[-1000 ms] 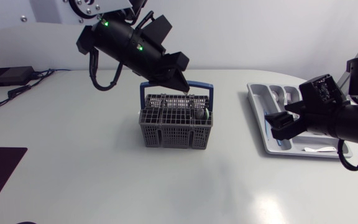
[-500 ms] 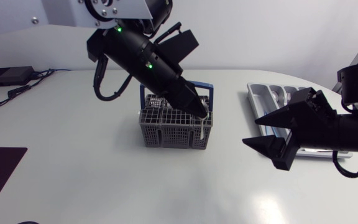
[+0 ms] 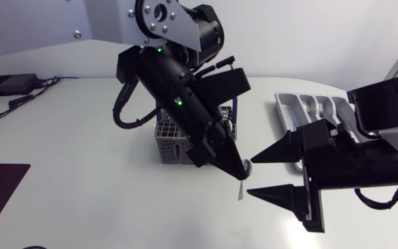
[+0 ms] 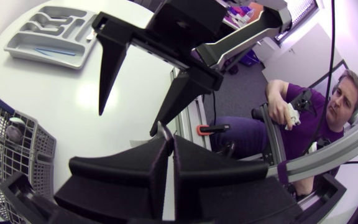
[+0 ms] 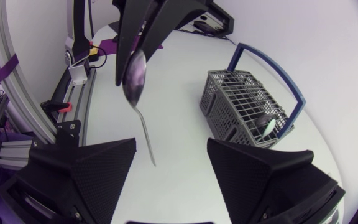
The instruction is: Unload the cutlery basket into the drawer organizer.
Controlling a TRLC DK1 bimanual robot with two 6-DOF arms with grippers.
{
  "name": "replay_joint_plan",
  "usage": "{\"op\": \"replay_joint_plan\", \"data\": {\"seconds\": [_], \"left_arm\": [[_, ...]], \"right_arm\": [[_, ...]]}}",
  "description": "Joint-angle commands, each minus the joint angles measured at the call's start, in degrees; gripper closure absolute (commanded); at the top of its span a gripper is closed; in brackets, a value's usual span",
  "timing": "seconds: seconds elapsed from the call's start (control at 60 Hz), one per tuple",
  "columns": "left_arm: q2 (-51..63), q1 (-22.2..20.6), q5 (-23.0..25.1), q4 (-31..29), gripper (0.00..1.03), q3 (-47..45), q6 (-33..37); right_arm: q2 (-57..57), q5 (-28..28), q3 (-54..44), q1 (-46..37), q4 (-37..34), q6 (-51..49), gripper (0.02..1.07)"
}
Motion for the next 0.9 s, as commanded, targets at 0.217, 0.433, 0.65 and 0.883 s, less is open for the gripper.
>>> {"op": "replay_joint_plan", "data": {"seconds": [0.217, 0.433, 0.65, 0.883], "left_arm": [[2.03, -0.82, 0.95, -2.68, 0.97, 2.10, 5.14], [2.20, -0.82, 1.04, -2.68, 0.97, 2.01, 5.93], [2.20, -0.99, 1.04, -2.86, 0.97, 1.83, 5.93], [2.12, -1.87, 1.39, -3.65, 0.97, 1.74, 6.11]], "right_arm": [[-3.16, -0.90, -1.94, 5.99, -3.40, 0.49, 0.59], [-4.21, -0.28, -1.59, 8.01, -2.96, 2.51, 0.80], [-2.98, -0.11, -1.24, 8.27, -2.52, 2.60, 0.83], [-2.98, -0.20, -1.68, 8.45, -1.29, 3.21, 0.94]]}}
